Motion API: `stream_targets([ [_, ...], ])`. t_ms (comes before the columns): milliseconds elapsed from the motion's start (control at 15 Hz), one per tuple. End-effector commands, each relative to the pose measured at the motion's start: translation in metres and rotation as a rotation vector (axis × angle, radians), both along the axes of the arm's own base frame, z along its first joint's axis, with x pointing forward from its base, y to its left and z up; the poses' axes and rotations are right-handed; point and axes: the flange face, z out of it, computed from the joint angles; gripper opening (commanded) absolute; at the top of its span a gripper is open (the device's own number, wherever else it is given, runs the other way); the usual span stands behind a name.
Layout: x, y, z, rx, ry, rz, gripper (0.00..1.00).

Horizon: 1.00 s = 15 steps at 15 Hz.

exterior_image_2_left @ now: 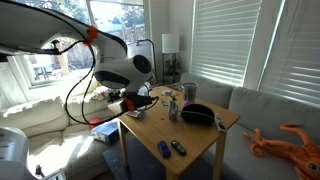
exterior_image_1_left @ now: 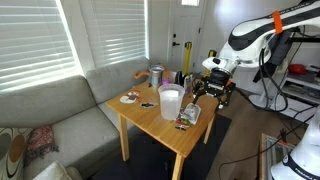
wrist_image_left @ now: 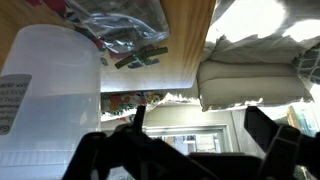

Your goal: Place the two packets on the table upright

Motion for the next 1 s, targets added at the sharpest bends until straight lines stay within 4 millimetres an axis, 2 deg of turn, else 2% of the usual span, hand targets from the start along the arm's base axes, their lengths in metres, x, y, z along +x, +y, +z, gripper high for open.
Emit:
stream_targets([
  [0,0.003,0.024,-0.004,-0.104,0.039,-0.013,1.00],
  [267,0.010,0.039,-0.014,-0.198,0.051,-0.031,1.00],
  [800,0.032,0.045,-0.042,-0.219,0.045,-0.096,1.00],
  [867,0.034,0.045,-0.045,-0.213,0.048,-0.099,0.97],
  [933,0.035,0.046,-0.047,-0.206,0.050,-0.100,0.90],
])
